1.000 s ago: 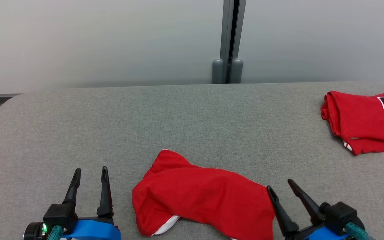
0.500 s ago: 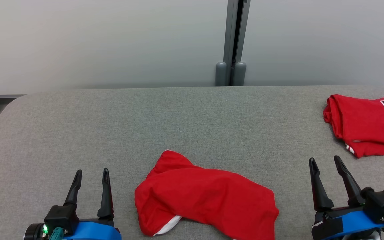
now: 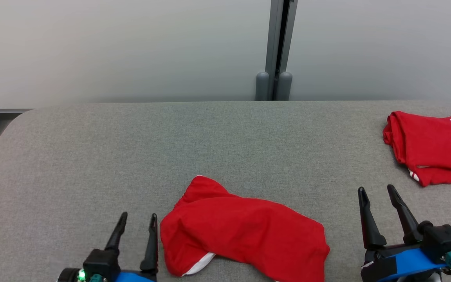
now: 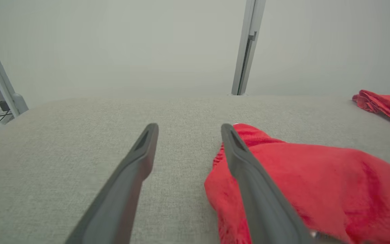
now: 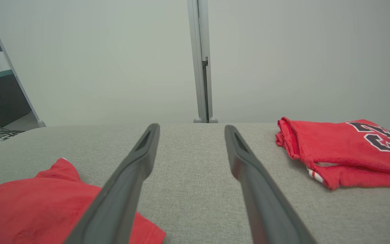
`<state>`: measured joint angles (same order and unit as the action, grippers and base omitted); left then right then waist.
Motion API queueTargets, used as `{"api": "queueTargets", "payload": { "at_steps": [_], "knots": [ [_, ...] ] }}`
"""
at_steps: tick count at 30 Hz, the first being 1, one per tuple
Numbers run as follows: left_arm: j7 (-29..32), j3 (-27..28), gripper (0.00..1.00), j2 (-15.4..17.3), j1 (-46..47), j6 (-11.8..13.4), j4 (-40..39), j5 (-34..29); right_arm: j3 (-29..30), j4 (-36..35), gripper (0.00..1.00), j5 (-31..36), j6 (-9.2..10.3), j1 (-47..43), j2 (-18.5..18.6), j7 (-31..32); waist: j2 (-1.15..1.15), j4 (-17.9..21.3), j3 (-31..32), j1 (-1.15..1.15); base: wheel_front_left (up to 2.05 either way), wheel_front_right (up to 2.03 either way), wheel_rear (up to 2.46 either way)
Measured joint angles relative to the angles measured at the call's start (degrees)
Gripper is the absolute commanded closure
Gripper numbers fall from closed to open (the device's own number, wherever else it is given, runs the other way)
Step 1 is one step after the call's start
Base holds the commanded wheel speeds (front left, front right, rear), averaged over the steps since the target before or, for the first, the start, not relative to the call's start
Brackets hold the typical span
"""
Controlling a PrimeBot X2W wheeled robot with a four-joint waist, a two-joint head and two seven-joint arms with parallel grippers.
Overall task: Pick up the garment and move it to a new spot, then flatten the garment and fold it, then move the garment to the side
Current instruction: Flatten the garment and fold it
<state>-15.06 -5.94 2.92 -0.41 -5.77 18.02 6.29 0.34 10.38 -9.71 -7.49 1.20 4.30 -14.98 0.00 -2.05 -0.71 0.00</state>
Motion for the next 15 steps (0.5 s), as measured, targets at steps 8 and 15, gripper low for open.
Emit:
{"api": "queueTargets", "payload": {
  "at_steps": [8,15],
  "knots": [
    [0.0,-6.4,0.00,-0.1,-2.1,-1.1,5.6,-0.1,-0.1,0.1,0.00,0.1,0.00,0.2,0.0,0.0,0.00,-0.1,-0.2,0.00,0.00,0.00,0.00],
    [0.0,-8.9,0.00,0.0,-2.3,-1.3,12.3,1.6,-0.7,0.5,0.00,0.0,0.00,0.5,0.0,0.0,0.00,0.5,-0.9,0.00,0.00,0.00,0.00]
  ]
}}
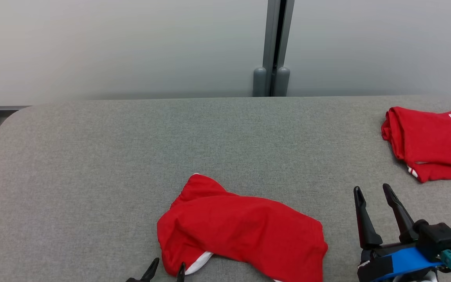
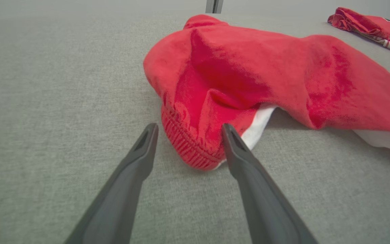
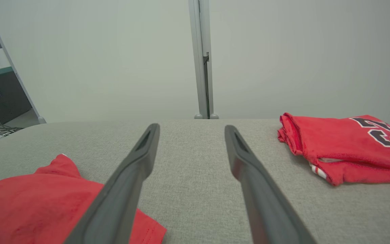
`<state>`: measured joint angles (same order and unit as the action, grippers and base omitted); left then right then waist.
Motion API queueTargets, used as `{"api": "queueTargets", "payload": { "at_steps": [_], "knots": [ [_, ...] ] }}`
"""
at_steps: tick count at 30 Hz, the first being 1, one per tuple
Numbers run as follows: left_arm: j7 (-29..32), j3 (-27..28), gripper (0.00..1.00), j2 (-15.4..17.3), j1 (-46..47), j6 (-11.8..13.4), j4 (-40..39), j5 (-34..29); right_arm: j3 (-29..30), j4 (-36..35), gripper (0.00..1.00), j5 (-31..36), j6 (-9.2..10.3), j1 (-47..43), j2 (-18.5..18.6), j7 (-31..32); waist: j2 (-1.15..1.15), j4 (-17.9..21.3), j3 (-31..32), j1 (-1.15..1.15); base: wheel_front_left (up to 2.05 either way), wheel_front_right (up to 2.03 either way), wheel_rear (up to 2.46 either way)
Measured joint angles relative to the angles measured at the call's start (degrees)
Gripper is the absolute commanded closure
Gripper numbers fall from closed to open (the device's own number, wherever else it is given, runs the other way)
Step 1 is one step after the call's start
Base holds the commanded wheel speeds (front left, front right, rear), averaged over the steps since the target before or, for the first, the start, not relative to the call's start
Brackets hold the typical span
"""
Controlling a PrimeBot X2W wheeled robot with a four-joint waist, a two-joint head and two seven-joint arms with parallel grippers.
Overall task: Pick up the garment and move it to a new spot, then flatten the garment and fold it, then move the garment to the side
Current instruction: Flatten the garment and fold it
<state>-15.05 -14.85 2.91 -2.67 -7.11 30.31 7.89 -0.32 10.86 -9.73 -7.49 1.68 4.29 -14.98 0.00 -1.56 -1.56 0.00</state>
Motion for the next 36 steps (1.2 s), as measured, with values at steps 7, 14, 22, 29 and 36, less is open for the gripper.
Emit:
{"api": "queueTargets", "payload": {
  "at_steps": [7,14,22,29,36],
  "knots": [
    [0.0,-0.9,0.00,0.0,2.3,-0.1,5.8,1.9,-0.8,0.4,0.00,-0.1,0.00,0.8,0.0,0.0,0.00,1.2,-1.1,0.00,0.00,0.00,0.00],
    [0.0,-2.2,1.00,0.0,5.4,-0.3,8.8,4.4,-0.9,1.0,0.00,-0.4,0.00,0.9,0.1,0.0,0.00,1.8,-1.3,0.00,0.00,0.00,0.00],
    [0.0,3.1,1.00,3.1,6.4,0.0,3.7,4.6,0.4,1.4,0.00,-0.5,0.00,0.6,0.2,0.0,0.00,0.5,-0.3,0.00,0.00,0.00,0.00],
    [0.0,7.2,1.00,7.2,3.7,1.0,0.0,4.3,0.5,2.1,0.00,-0.5,0.00,0.3,0.1,0.0,0.00,-0.6,0.3,0.00,0.00,0.00,0.00],
    [0.0,7.5,0.00,5.8,2.6,1.0,-2.6,4.1,0.3,2.7,0.00,-0.5,0.00,0.1,0.0,0.0,0.00,-1.0,0.9,0.00,0.00,0.00,0.00]
  ]
}}
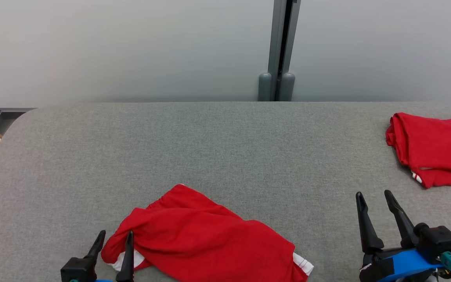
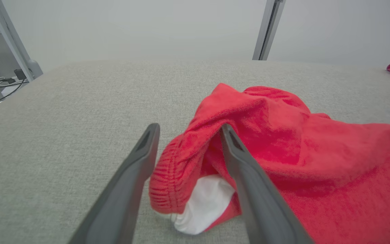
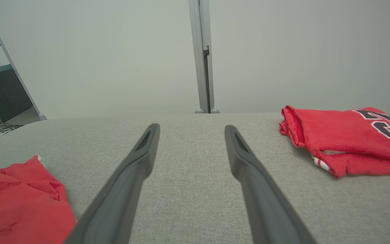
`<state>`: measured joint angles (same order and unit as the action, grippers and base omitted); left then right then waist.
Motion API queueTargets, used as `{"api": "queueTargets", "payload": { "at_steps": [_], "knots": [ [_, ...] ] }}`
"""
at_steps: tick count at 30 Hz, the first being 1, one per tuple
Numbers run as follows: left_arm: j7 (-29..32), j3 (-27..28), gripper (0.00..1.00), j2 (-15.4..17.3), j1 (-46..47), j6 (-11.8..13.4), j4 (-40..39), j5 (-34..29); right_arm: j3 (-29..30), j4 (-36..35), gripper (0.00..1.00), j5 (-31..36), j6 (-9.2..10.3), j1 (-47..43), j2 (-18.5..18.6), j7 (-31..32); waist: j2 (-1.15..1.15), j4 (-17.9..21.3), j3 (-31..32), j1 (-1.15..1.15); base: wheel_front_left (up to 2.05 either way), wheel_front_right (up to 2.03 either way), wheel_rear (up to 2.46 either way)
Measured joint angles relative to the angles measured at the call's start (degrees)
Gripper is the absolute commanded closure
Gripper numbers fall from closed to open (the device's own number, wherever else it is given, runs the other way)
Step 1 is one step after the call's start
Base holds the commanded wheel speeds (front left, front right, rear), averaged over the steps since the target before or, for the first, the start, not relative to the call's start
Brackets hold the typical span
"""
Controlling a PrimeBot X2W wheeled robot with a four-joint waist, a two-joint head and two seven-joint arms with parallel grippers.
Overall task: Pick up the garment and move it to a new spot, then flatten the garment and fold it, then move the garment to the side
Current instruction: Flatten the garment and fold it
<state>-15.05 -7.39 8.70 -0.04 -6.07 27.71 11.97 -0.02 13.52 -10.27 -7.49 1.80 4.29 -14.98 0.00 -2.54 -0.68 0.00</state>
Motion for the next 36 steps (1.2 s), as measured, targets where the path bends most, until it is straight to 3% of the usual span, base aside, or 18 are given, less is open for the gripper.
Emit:
{"api": "queueTargets", "payload": {
  "at_steps": [11,16,31,36],
  "knots": [
    [0.0,5.1,0.00,-1.9,-2.1,0.4,-14.9,-2.4,0.2,0.2,0.00,0.0,0.00,-0.1,0.2,0.0,0.00,-0.9,0.6,0.00,0.00,0.00,0.00],
    [0.0,7.4,0.00,-3.3,-2.1,2.4,-18.6,-3.8,-0.3,0.2,0.00,0.0,0.00,-0.1,0.3,0.0,0.00,-0.5,0.7,0.00,0.00,0.00,0.00],
    [0.0,8.7,0.00,-3.3,0.0,2.9,-18.1,-7.9,-0.5,1.6,0.00,-0.1,0.00,-0.2,0.5,0.0,0.00,0.5,0.3,0.00,0.00,0.00,0.00],
    [0.0,8.8,0.00,-3.4,0.1,2.5,-17.5,-8.0,-3.3,3.4,0.00,-0.5,0.00,-0.1,1.8,0.0,0.00,0.4,0.2,0.00,0.00,0.00,0.00]
  ]
}}
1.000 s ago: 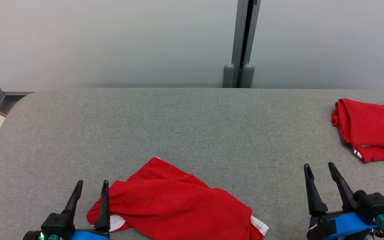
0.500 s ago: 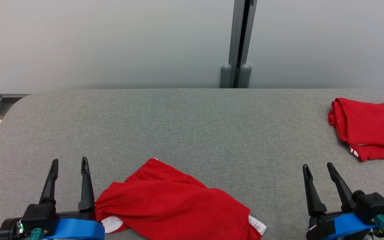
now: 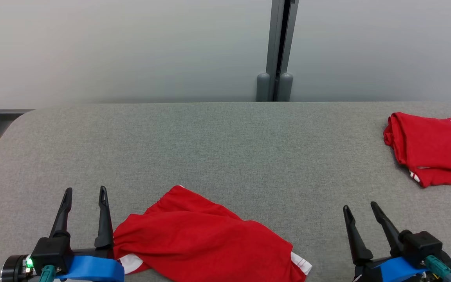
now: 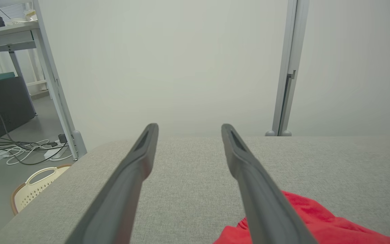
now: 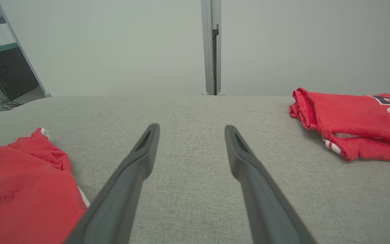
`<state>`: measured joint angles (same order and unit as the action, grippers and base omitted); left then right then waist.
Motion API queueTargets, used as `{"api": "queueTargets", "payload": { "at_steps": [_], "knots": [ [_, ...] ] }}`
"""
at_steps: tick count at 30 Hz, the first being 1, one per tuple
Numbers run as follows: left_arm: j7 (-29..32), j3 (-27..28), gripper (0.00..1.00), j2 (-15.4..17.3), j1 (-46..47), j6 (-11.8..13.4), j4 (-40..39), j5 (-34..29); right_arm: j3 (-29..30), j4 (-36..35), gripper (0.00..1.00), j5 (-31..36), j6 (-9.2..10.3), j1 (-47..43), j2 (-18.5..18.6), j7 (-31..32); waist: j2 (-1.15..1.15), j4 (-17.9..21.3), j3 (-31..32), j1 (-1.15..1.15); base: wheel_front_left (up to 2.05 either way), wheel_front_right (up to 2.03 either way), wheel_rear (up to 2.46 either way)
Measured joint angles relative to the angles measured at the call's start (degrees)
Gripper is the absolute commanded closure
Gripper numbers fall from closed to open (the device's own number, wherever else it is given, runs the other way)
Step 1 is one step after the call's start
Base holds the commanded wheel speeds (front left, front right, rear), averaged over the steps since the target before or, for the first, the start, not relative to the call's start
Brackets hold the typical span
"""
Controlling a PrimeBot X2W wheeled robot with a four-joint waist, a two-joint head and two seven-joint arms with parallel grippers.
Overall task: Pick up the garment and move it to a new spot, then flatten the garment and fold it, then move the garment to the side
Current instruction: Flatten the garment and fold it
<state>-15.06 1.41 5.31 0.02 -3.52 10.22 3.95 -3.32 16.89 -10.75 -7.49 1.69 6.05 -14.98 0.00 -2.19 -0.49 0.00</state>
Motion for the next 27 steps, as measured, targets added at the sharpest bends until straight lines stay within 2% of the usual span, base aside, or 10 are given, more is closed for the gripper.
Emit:
{"api": "queueTargets", "payload": {
  "at_steps": [10,25,27],
  "knots": [
    [0.0,0.0,0.00,-0.5,0.2,-0.1,0.3,0.0,-11.3,7.6,0.00,-2.1,0.00,0.0,3.1,0.1,0.00,-0.5,-0.7,0.00,0.00,0.00,0.00],
    [0.0,0.1,0.00,-1.1,1.4,-0.8,0.5,0.0,-21.6,18.5,0.00,-5.6,0.00,3.0,2.5,0.1,0.00,-1.7,-2.7,0.00,0.00,0.00,0.00],
    [0.0,0.1,0.00,-1.1,1.6,-1.0,0.8,0.0,-23.0,19.2,0.73,-6.1,0.00,3.6,2.4,0.0,0.00,-1.9,-2.7,0.00,0.00,0.00,0.00]
  ]
}}
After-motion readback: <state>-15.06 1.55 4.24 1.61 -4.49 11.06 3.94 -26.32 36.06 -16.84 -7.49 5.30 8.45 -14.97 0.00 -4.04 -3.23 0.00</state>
